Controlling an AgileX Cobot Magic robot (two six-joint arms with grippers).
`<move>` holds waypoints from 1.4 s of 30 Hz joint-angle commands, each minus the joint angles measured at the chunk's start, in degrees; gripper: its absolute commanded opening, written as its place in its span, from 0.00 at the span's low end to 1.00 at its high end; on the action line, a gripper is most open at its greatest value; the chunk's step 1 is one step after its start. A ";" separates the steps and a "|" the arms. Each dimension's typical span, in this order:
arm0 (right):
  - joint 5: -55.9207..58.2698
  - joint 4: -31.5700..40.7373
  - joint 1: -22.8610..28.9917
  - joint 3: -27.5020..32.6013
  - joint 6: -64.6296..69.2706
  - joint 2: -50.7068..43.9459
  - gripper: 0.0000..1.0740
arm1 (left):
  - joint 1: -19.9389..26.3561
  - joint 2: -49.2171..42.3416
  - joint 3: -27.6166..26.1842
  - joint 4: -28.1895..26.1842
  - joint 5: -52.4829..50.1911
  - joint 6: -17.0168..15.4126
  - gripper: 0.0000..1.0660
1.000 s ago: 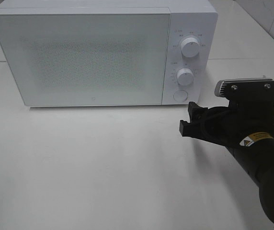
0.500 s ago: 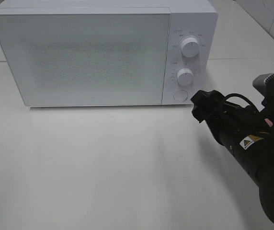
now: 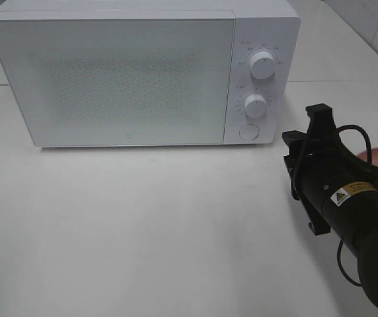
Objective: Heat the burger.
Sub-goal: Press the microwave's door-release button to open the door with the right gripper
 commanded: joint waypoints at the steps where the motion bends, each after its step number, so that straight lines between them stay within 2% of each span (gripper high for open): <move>1: -0.11 -0.29 0.17 0.06 1.60 0.00 0.18 | -0.29 -1.32 0.17 -0.52 -0.92 -0.06 0.97; 3: 0.23 -0.29 0.17 0.06 1.60 0.00 0.14 | -0.29 -1.32 0.17 -0.52 -0.92 -0.06 0.97; 4: 1.49 -0.29 0.17 0.06 2.06 0.00 0.07 | -0.29 -1.32 0.17 -0.52 -0.92 -0.06 0.97; 7: 3.67 -0.23 0.17 0.06 4.18 0.00 0.00 | -0.29 -1.32 0.17 -0.52 -0.92 -0.06 0.97; 14: 6.19 -0.23 -0.17 -0.11 6.47 0.00 0.00 | -0.29 -1.32 0.17 -0.52 -0.92 -0.06 0.97; 16: 10.20 -0.34 -2.29 -2.01 5.84 0.00 0.01 | -0.29 -1.32 0.17 -0.52 -0.92 -0.06 0.97; 22: 11.63 -3.21 -5.33 -5.79 4.98 2.69 0.02 | -0.29 -1.32 0.17 -0.52 -0.92 -0.06 0.97; 38: 14.32 -4.81 -6.02 -16.90 6.13 12.38 0.02 | -0.29 -1.32 0.17 -0.52 -0.92 -0.06 0.97; 42: 14.95 -7.22 -8.54 -19.71 6.19 14.44 0.02 | -0.29 -1.32 0.17 -0.40 -0.92 -0.06 0.97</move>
